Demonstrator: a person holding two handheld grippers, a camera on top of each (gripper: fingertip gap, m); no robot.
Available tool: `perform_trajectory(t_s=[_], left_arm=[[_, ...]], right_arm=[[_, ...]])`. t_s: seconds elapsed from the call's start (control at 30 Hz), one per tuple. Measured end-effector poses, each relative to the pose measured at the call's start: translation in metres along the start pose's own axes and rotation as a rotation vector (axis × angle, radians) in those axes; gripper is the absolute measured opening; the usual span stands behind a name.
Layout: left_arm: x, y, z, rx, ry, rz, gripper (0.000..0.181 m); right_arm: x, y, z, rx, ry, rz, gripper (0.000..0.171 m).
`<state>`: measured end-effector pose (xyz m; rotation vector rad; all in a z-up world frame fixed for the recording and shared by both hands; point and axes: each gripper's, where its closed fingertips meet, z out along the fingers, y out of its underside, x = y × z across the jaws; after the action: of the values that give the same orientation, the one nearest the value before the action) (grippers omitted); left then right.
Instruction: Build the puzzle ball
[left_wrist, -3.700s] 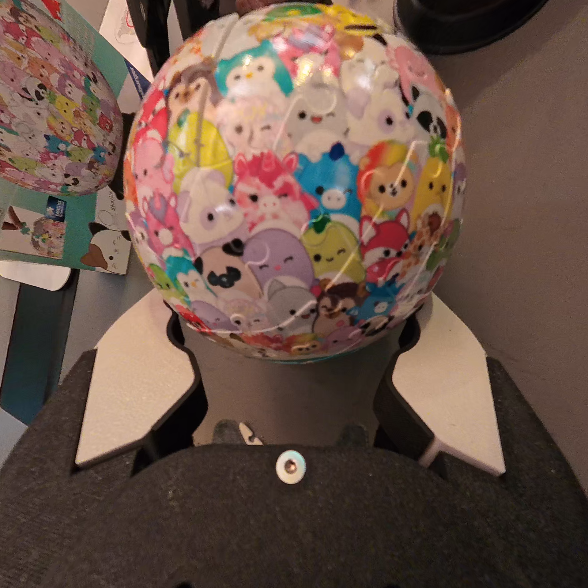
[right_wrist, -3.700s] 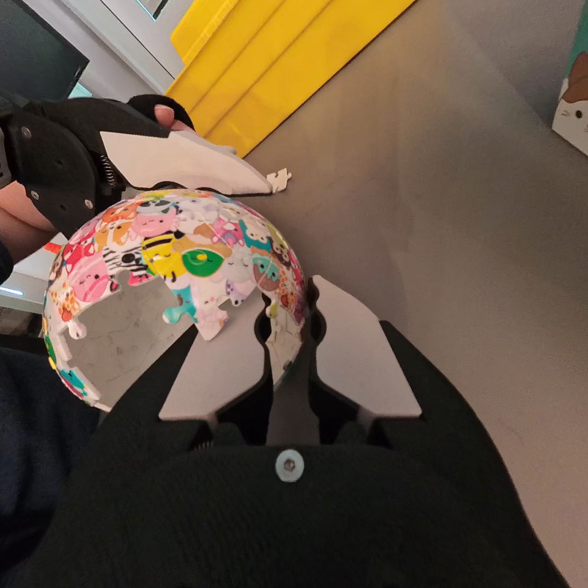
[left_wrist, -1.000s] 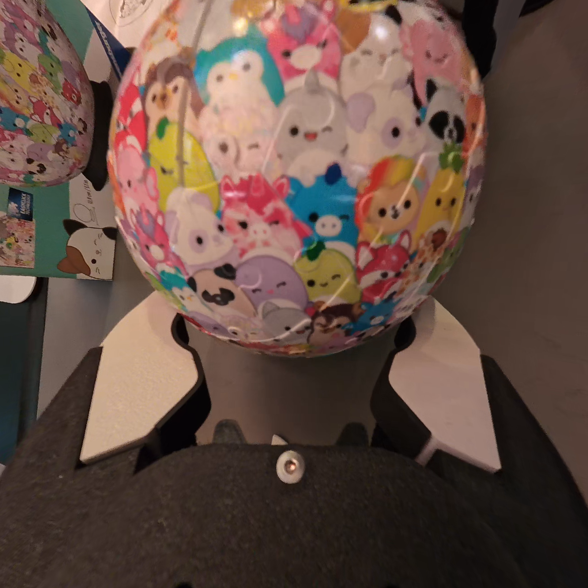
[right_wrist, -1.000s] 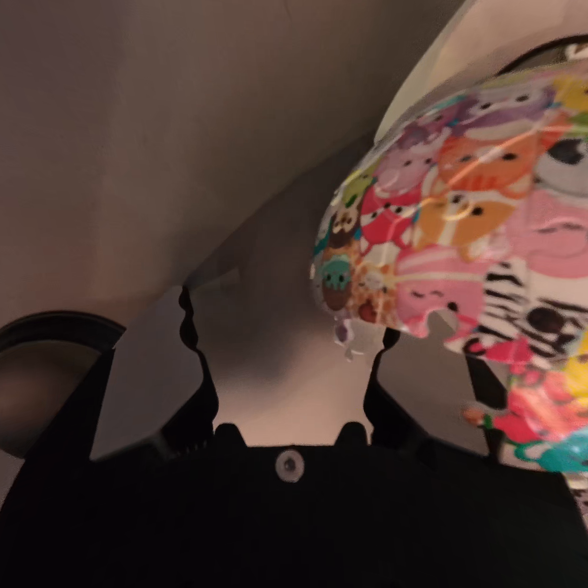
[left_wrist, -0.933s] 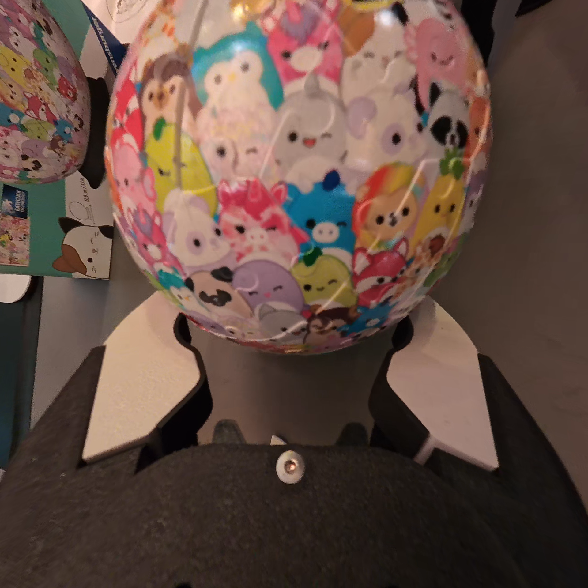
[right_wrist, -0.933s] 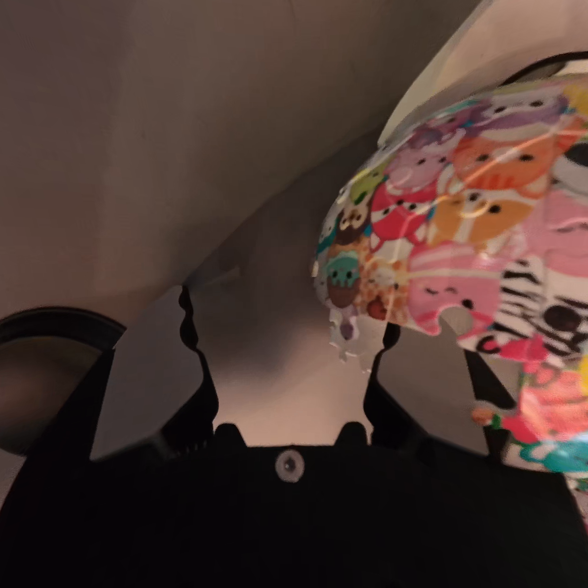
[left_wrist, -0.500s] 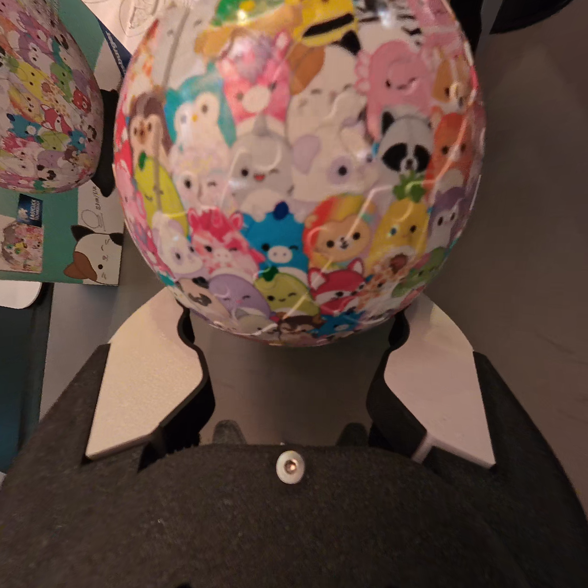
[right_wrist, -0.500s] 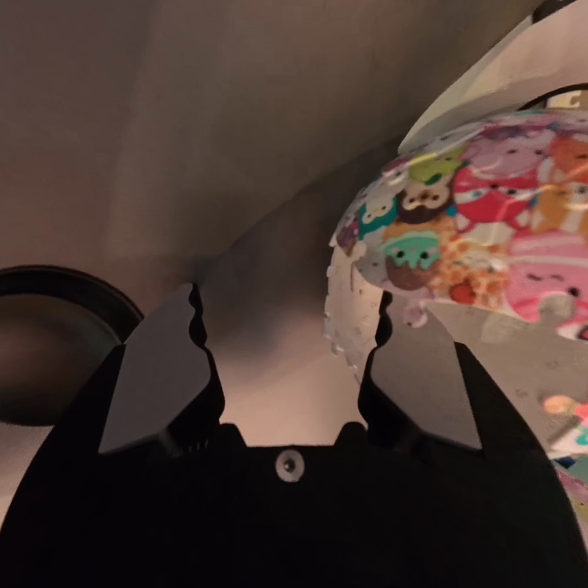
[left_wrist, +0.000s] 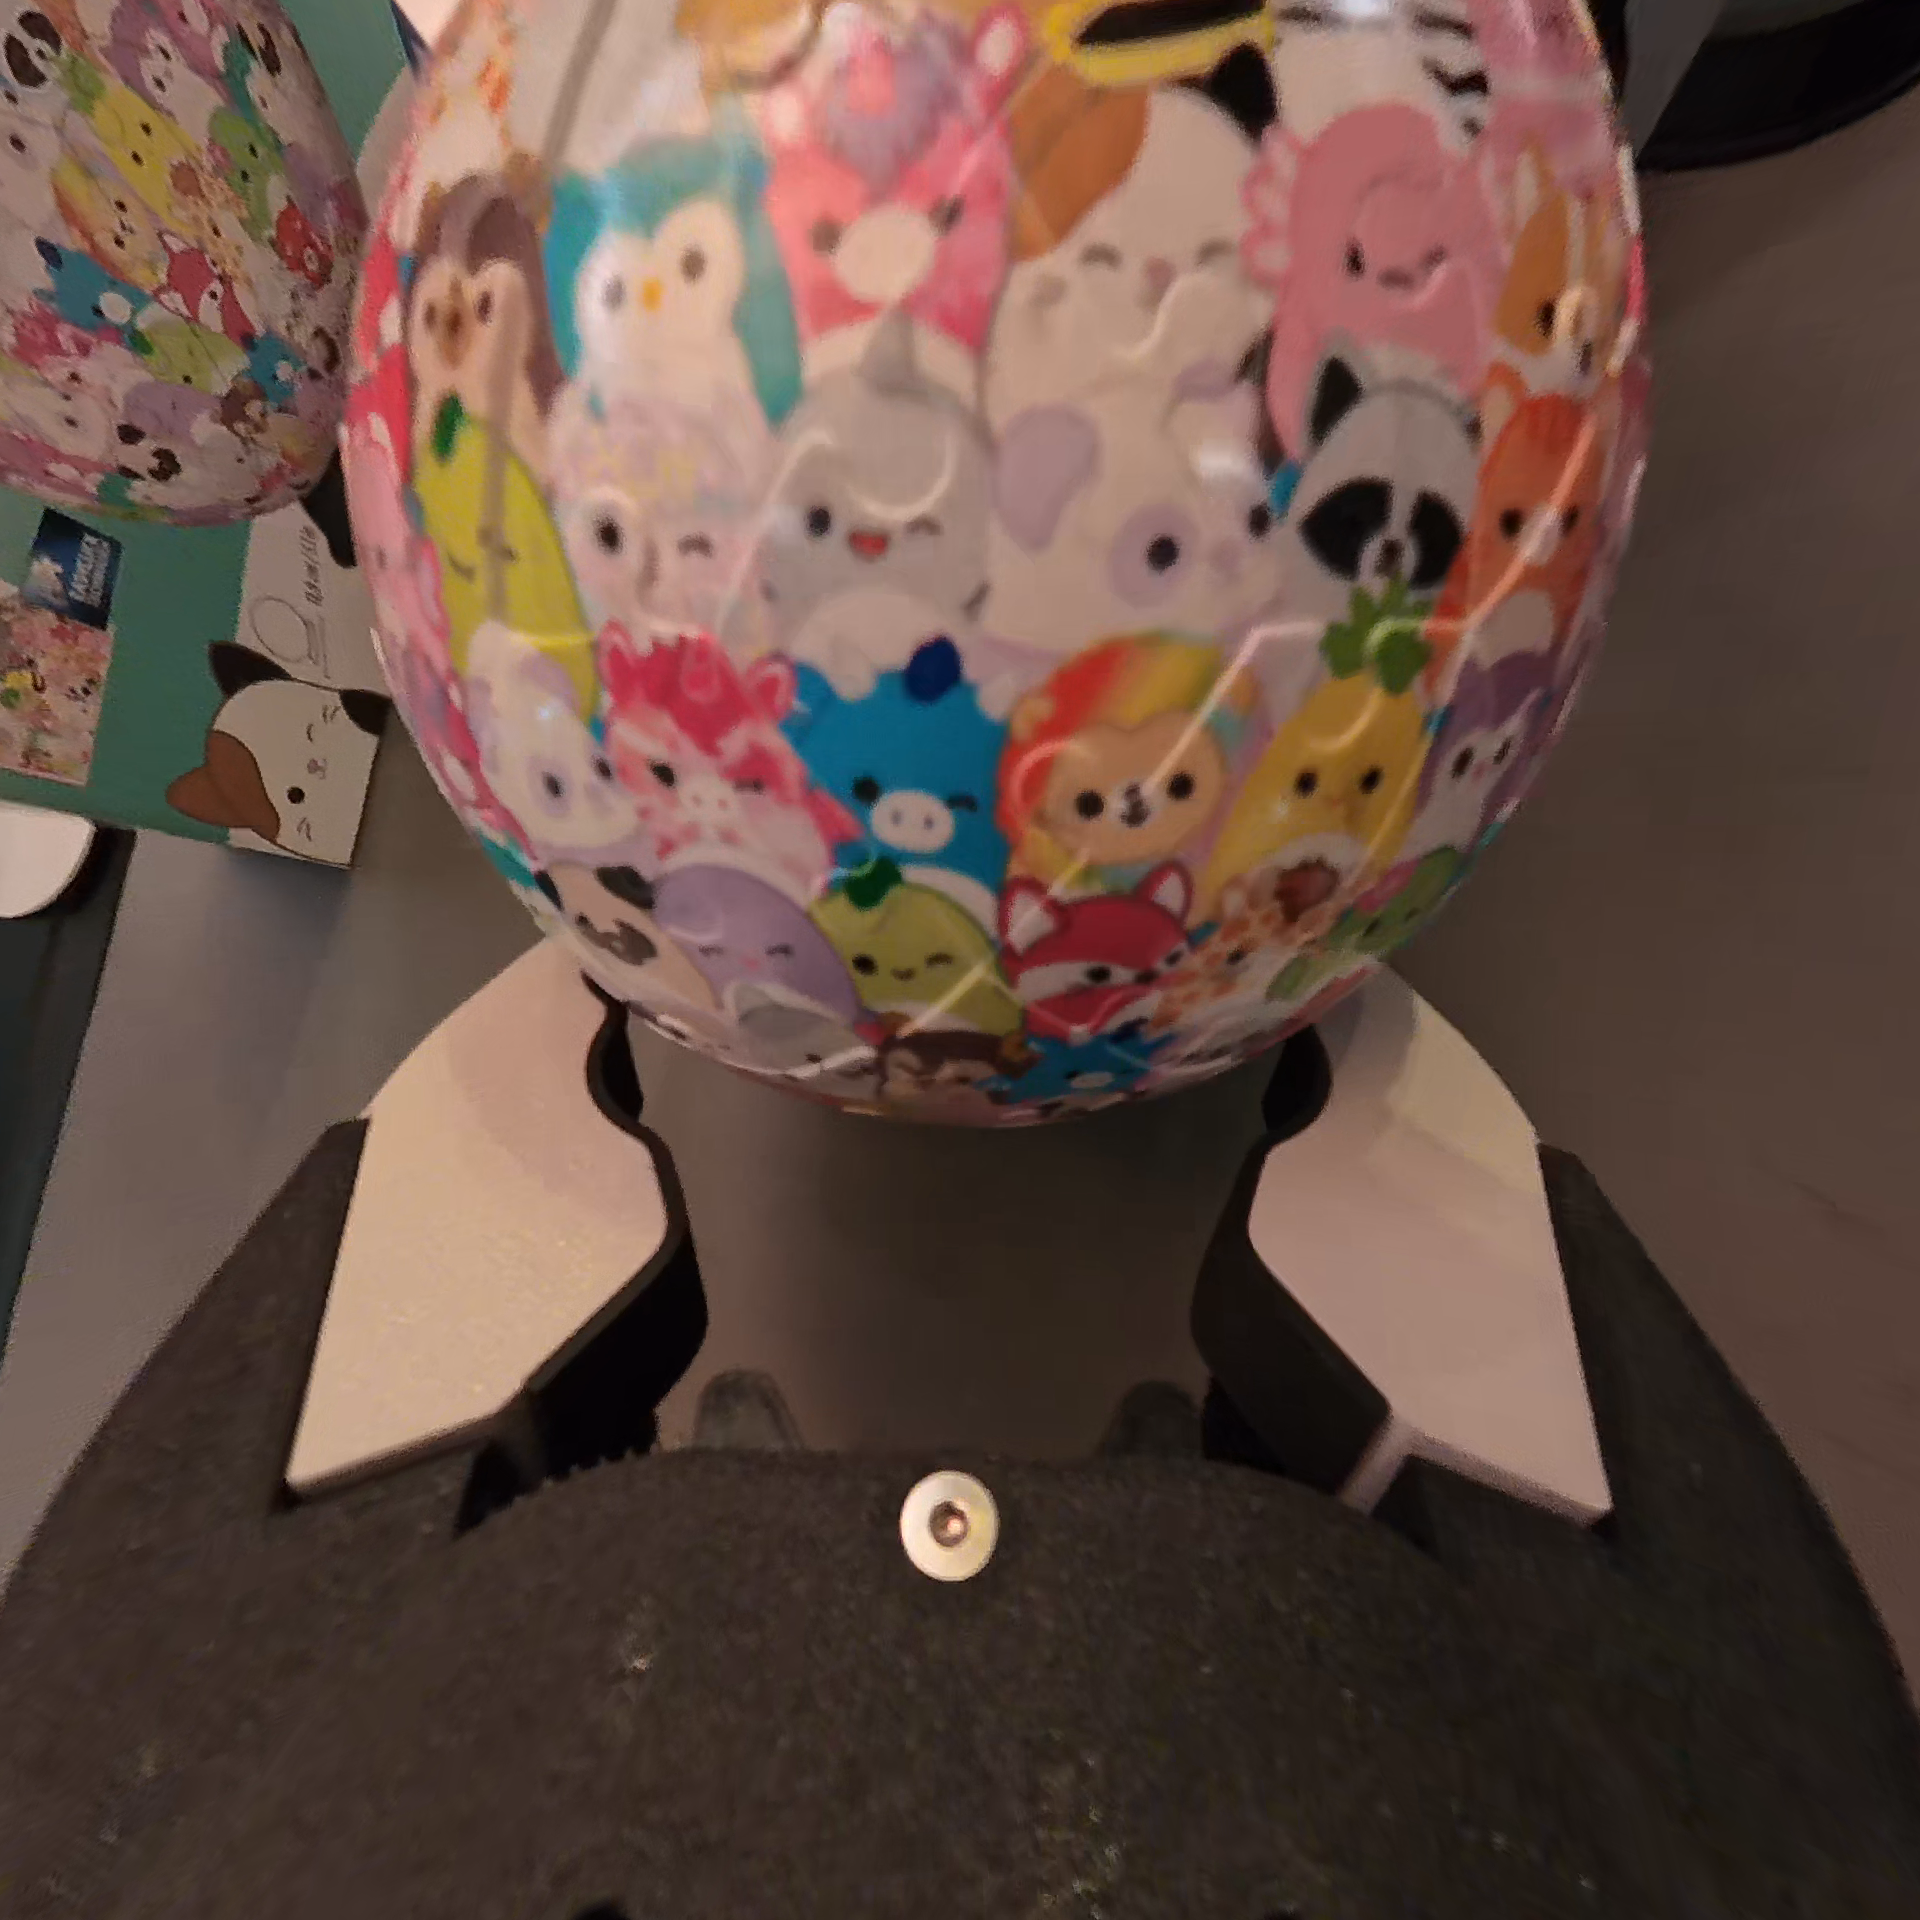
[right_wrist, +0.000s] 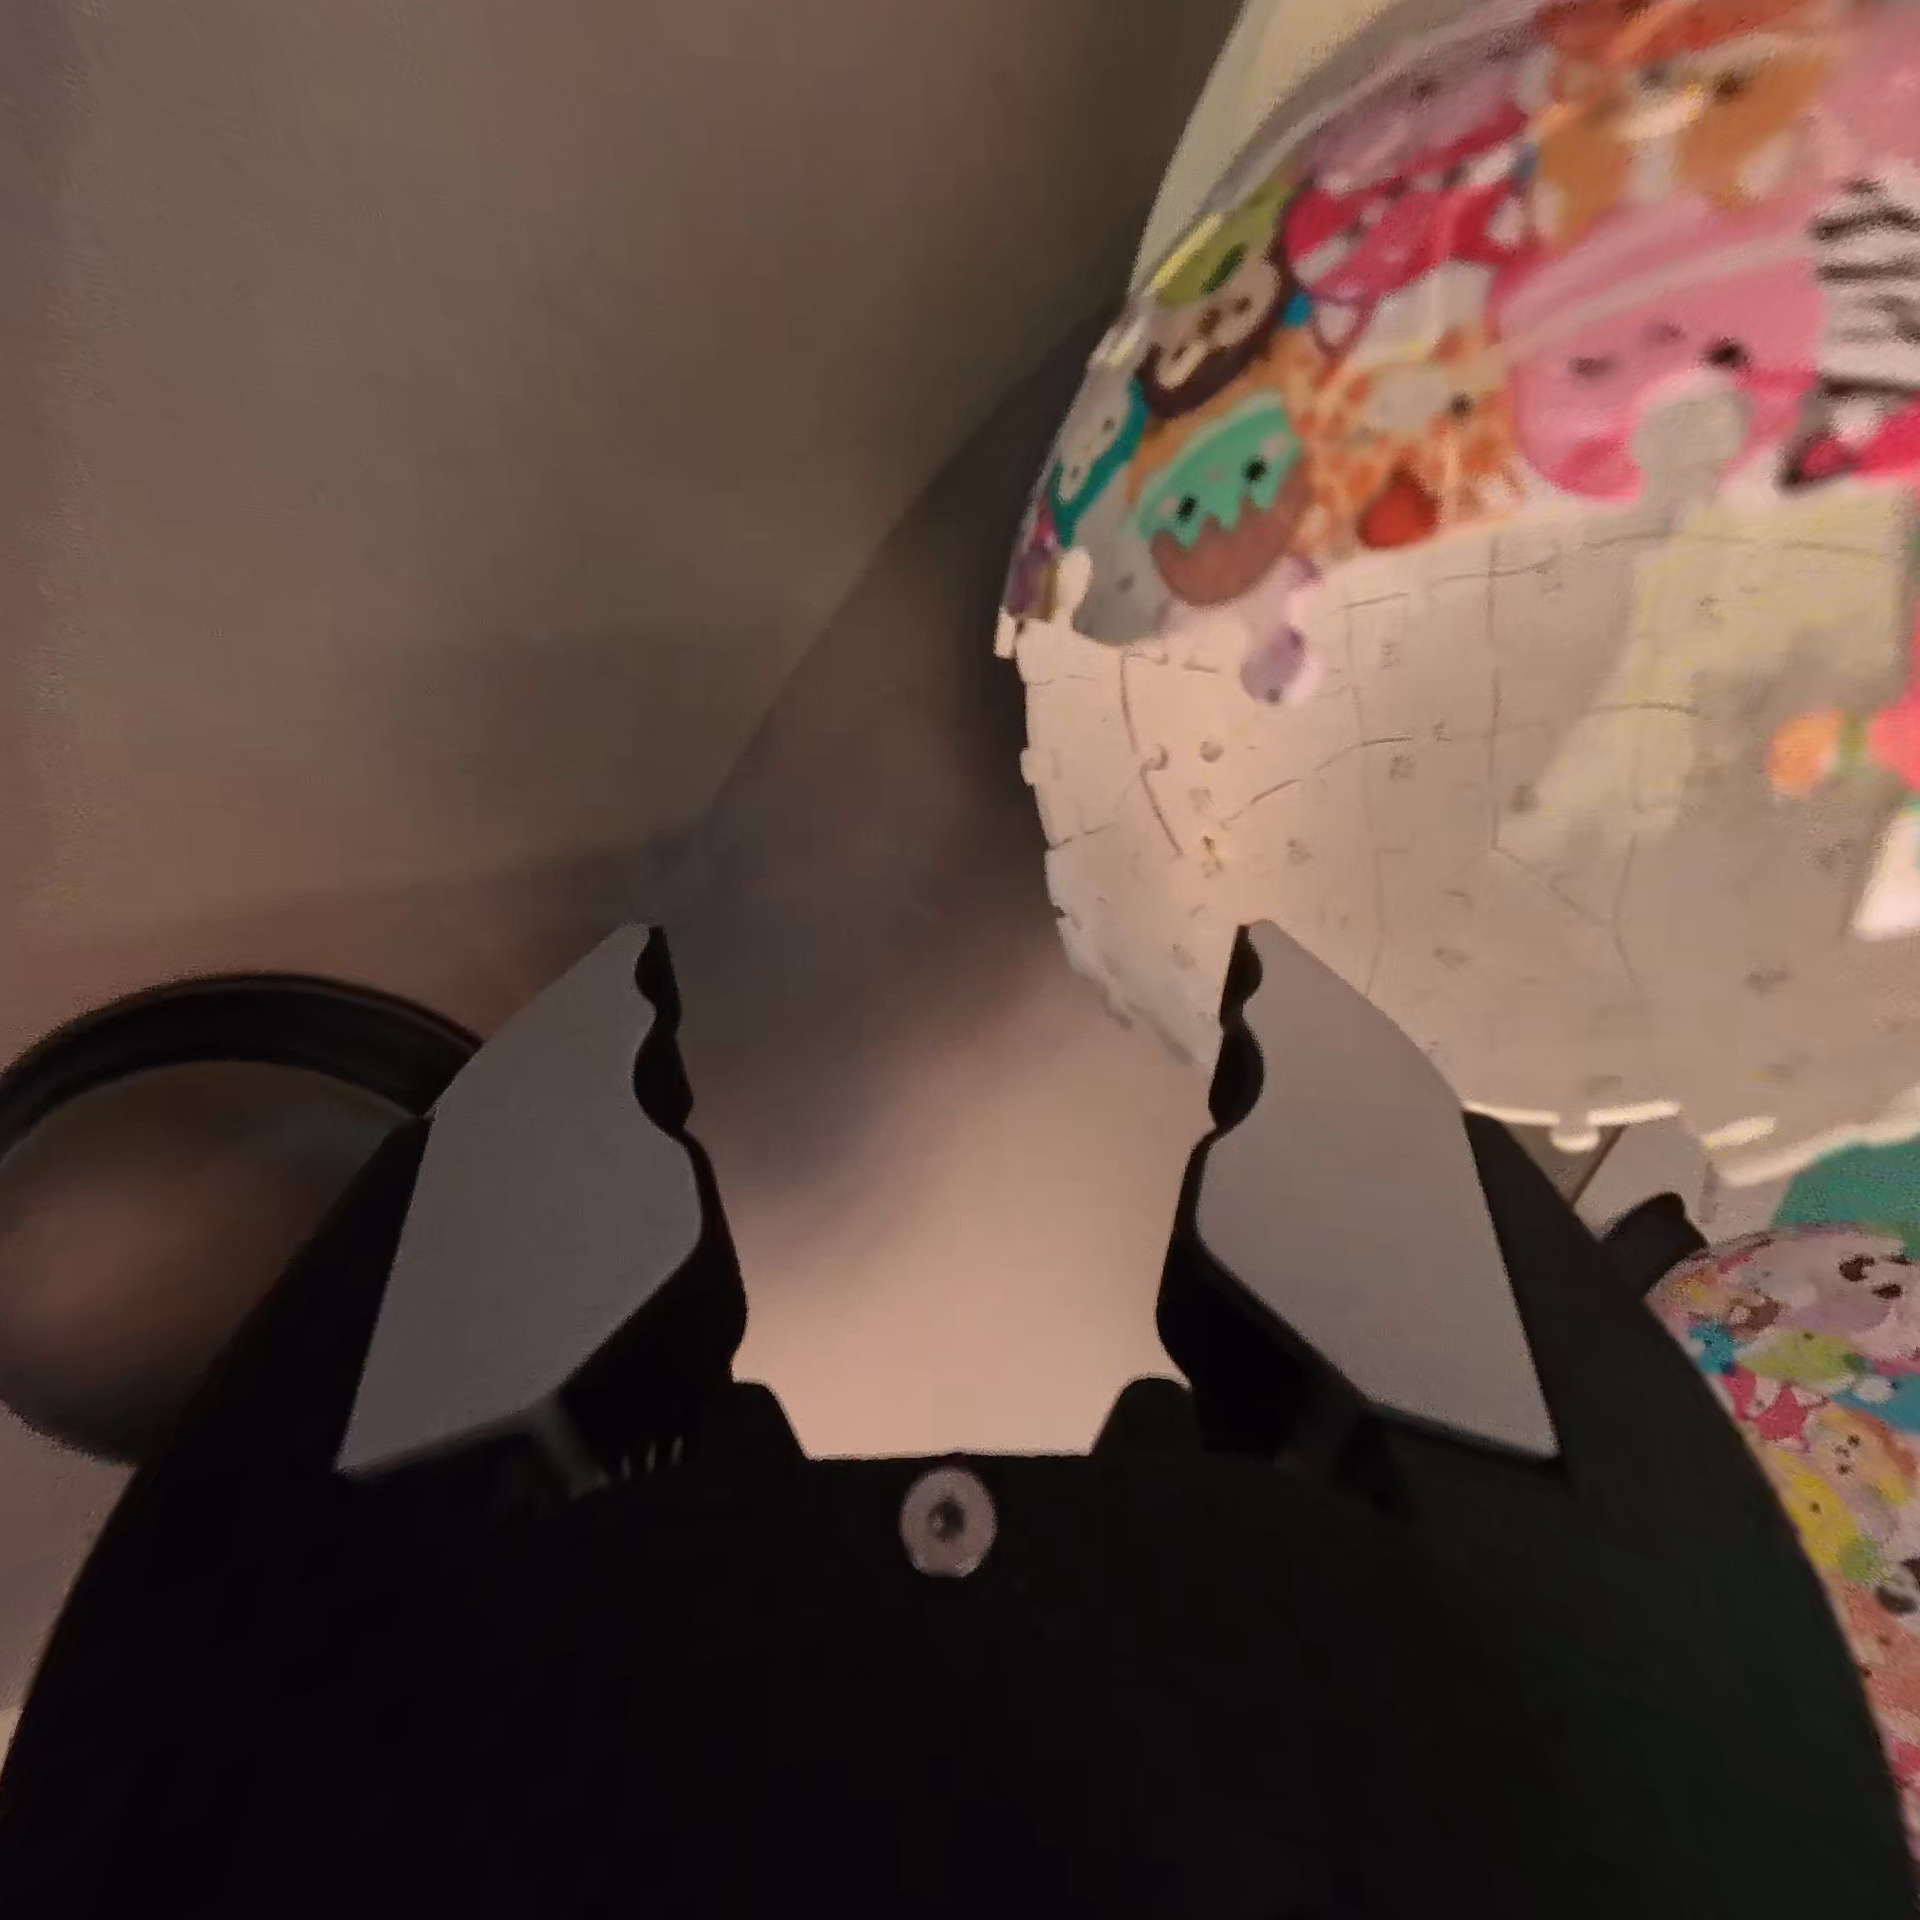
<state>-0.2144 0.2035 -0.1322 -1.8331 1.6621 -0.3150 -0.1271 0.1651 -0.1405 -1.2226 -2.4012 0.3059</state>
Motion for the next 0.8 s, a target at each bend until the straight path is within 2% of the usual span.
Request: perform_trajectory(t_s=[0.33,0.5,0.8], left_arm=[[0.010,0.008,-0.010,0.012,-0.073,-0.082,0.119],[0.019,0.017,-0.017,-0.016,-0.140,-0.126,0.118],[0.036,0.015,-0.021,0.044,-0.218,-0.210,0.119]], right_arm=[[0.011,-0.011,-0.014,0.010,0.160,0.173,0.101],[0.012,-0.003,-0.019,-0.082,0.236,0.255,0.101],[-0.008,0.001,-0.043,-0.098,0.329,0.396,0.101]])
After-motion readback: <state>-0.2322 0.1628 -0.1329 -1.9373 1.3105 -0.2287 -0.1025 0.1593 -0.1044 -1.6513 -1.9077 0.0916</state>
